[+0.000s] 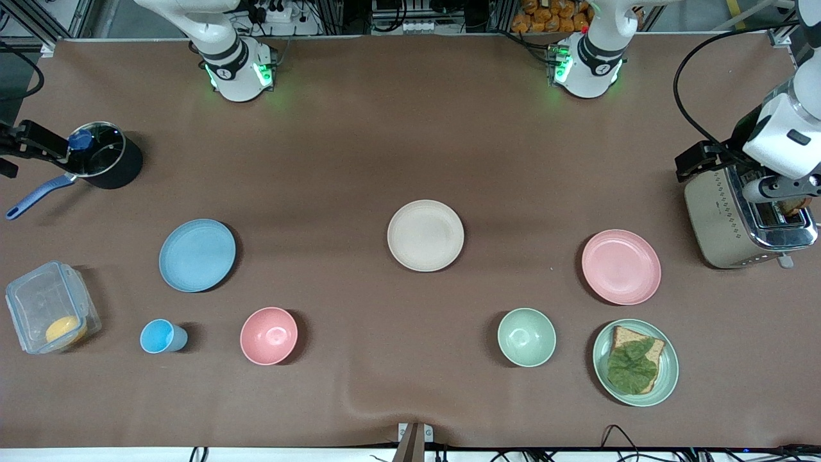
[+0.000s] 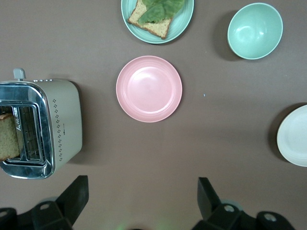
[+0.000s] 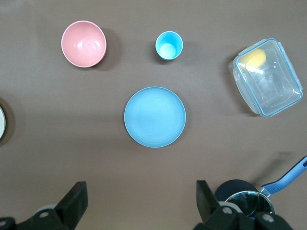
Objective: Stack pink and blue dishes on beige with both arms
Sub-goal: 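Reach the right gripper to the blue plate while the left gripper reaches pink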
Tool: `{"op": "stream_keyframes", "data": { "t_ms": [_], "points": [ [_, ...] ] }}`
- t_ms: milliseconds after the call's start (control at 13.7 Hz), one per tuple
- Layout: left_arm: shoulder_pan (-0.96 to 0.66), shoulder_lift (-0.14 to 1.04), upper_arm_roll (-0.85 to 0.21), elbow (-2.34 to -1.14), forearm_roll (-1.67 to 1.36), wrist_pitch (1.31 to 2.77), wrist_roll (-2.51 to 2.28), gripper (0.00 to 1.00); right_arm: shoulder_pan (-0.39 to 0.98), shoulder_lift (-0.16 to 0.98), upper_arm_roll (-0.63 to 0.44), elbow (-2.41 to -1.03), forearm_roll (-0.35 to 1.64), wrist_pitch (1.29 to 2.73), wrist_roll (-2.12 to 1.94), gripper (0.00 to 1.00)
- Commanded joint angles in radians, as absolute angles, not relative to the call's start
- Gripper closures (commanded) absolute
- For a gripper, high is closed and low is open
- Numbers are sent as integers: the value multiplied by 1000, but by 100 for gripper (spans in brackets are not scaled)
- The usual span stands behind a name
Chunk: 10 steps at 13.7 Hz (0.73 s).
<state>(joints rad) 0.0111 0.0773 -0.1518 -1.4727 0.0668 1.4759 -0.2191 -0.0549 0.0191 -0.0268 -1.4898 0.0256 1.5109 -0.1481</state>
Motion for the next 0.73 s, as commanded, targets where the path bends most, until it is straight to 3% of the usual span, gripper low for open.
{"op": "stream_keyframes", "data": {
  "t_ms": [0, 364, 510, 656],
  "points": [
    [8, 51, -144, -1468, 43, 1448, -207, 0, -58, 23, -21, -1499, 35, 1506, -149, 0],
    [18, 69, -129, -1489, 35, 1447, -142, 0, -66, 69, -21, -1493, 49, 1512, -143, 0],
    [44, 83, -126, -1598, 29, 1509, -133, 0, -60, 103, -21, -1493, 43, 1516, -141, 0],
    [92, 81, -126, -1737, 31, 1688, -129, 0, -63, 164, -21, -1493, 37, 1516, -144, 0]
  ]
}}
